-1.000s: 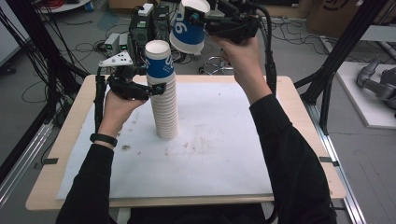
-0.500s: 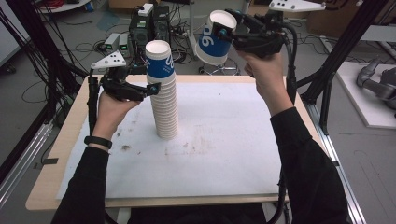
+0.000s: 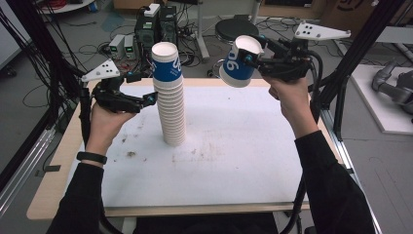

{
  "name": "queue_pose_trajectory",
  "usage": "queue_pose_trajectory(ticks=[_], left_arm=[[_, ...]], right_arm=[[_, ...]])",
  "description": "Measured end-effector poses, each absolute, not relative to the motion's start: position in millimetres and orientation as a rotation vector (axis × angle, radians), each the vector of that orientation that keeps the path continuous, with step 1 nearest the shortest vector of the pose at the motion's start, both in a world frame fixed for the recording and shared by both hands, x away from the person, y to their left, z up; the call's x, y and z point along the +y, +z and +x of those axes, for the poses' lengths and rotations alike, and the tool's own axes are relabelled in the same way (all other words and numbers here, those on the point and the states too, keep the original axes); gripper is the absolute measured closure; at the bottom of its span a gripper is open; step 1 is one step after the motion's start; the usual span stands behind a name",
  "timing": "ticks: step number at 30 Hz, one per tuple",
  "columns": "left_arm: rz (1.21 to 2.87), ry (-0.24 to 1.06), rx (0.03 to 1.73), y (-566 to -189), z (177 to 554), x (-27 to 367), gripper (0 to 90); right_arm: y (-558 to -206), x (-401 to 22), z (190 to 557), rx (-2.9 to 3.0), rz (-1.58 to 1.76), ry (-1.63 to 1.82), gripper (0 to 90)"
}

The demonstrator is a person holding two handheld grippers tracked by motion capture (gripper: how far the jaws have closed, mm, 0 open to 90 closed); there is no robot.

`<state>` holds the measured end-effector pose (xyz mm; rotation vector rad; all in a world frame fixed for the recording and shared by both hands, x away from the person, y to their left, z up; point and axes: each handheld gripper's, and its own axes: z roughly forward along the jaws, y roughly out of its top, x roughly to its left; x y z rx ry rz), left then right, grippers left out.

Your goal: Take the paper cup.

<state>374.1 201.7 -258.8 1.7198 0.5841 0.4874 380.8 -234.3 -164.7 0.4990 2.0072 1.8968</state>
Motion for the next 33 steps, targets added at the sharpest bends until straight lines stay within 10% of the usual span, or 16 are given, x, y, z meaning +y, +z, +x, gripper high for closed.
queue_pose_trajectory(ticks=[33], left_arm=[[1.769, 0.413, 0.491, -303.7, 325.5, 151.2, 6.7]], right_arm=[[-263.6, -265.8, 345.9, 2.111, 0.614, 1.935, 31.0]])
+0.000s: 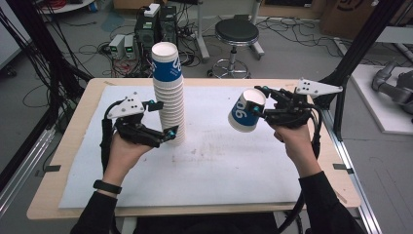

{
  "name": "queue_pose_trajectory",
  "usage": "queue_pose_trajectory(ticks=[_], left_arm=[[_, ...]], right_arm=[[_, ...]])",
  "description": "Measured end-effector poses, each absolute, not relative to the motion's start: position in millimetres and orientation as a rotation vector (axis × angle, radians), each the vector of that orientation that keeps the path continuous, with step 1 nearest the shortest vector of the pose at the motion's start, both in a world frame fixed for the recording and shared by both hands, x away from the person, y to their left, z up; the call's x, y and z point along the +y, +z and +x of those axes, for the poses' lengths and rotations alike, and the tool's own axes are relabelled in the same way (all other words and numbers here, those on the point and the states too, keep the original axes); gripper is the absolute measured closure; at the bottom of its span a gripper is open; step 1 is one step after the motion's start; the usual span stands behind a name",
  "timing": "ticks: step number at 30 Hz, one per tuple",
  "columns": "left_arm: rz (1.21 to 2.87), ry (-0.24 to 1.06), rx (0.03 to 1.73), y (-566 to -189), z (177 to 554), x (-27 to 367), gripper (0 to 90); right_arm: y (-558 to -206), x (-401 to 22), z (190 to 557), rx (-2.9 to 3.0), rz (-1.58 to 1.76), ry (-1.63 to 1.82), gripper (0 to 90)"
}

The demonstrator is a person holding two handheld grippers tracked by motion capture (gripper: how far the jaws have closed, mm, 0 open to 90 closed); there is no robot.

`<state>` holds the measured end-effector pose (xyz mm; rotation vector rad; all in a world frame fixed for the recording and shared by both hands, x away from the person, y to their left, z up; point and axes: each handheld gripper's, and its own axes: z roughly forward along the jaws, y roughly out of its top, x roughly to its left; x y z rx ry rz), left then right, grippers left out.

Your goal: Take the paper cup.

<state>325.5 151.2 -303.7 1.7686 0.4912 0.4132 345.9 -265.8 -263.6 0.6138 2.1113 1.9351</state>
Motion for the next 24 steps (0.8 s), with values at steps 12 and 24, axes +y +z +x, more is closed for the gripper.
queue_pose_trajectory(ticks=[12, 24], left_arm=[[1.749, 0.401, 0.472, -319.0, 323.7, 147.0, 6.7], [1.746, 0.379, 0.468, -322.0, 323.3, 146.2, 6.8]], right_arm=[[-285.3, -269.5, 340.1, 2.135, 0.638, 1.89, 31.0], [-293.7, -267.0, 339.6, 2.157, 0.664, 1.863, 31.0]])
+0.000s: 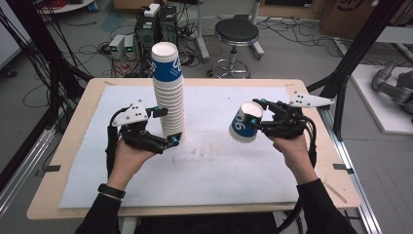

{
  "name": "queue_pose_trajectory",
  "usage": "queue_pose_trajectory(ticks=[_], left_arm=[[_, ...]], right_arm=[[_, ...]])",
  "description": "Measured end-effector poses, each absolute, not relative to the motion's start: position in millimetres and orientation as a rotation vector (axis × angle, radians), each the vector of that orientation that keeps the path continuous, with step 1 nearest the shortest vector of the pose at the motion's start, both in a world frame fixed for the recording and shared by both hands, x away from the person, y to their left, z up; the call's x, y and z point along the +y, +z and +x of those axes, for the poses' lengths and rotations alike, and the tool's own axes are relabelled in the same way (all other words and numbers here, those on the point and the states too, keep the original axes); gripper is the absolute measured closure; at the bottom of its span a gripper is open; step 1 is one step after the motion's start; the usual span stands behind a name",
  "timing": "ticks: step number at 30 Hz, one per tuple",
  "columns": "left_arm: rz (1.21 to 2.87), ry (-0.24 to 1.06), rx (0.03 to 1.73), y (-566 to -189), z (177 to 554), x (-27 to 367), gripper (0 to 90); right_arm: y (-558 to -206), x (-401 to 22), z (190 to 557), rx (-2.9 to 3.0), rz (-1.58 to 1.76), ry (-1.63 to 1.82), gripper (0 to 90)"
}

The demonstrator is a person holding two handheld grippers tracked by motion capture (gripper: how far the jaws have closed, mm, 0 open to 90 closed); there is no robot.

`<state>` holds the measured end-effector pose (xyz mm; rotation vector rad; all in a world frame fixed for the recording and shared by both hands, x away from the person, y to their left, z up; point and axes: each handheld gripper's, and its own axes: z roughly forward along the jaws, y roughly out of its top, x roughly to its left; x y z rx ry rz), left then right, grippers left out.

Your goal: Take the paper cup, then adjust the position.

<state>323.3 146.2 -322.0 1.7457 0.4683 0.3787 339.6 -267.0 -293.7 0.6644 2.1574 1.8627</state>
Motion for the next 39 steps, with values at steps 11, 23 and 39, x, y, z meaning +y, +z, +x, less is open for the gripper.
queue_pose_trajectory(ticks=[11, 23, 39], left_arm=[[1.764, 0.314, 0.425, -323.9, 322.7, 127.9, 6.8], [1.765, 0.224, 0.371, -324.1, 324.1, 106.0, 6.7], [1.83, 0.111, 0.269, -323.1, 327.7, 62.5, 6.7]], right_arm=[[-293.1, -264.4, 337.1, 2.16, 0.65, 1.877, 31.0], [-293.7, -260.1, 334.6, 2.19, 0.606, 1.918, 31.0], [-291.8, -249.3, 330.1, 2.24, 0.542, 1.955, 31.0]])
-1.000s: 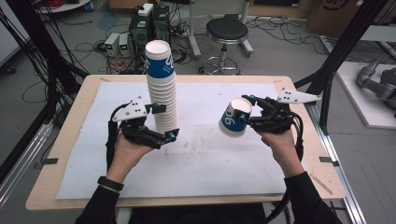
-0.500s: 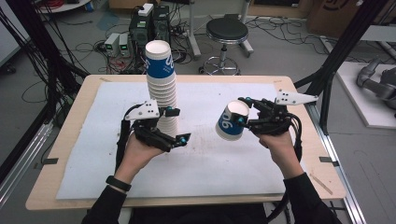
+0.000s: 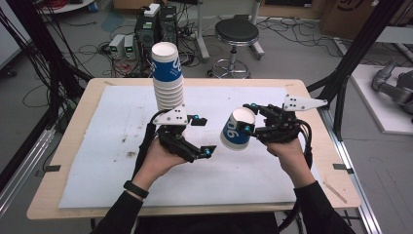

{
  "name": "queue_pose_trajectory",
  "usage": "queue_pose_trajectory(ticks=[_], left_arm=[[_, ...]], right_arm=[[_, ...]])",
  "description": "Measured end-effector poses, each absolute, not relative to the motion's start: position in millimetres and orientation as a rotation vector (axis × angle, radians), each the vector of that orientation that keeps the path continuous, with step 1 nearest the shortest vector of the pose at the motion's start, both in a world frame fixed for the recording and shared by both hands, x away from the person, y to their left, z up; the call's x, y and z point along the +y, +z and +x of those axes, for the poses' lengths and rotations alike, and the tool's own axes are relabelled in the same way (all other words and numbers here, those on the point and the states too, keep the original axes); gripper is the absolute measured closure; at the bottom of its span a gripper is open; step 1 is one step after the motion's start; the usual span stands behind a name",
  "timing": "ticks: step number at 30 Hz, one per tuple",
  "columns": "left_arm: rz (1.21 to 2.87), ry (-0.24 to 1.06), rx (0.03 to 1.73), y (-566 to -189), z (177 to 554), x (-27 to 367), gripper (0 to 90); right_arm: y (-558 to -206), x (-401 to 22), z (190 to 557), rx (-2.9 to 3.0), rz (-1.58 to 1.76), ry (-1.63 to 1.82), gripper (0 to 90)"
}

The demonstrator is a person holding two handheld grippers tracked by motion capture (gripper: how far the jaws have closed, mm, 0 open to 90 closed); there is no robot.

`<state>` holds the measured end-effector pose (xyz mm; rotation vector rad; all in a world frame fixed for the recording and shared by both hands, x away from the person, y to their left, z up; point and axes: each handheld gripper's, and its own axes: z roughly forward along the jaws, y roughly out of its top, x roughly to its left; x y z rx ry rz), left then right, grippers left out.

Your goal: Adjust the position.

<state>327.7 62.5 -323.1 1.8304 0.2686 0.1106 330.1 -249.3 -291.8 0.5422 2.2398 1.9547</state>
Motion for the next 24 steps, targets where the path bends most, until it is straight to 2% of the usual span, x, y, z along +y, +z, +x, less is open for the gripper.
queue_pose_trajectory(ticks=[24], left_arm=[[1.835, 0.018, 0.24, -338.5, 330.7, 31.9, 6.7]], right_arm=[[-295.6, -223.7, 323.3, 2.332, 0.469, 1.975, 31.0]])
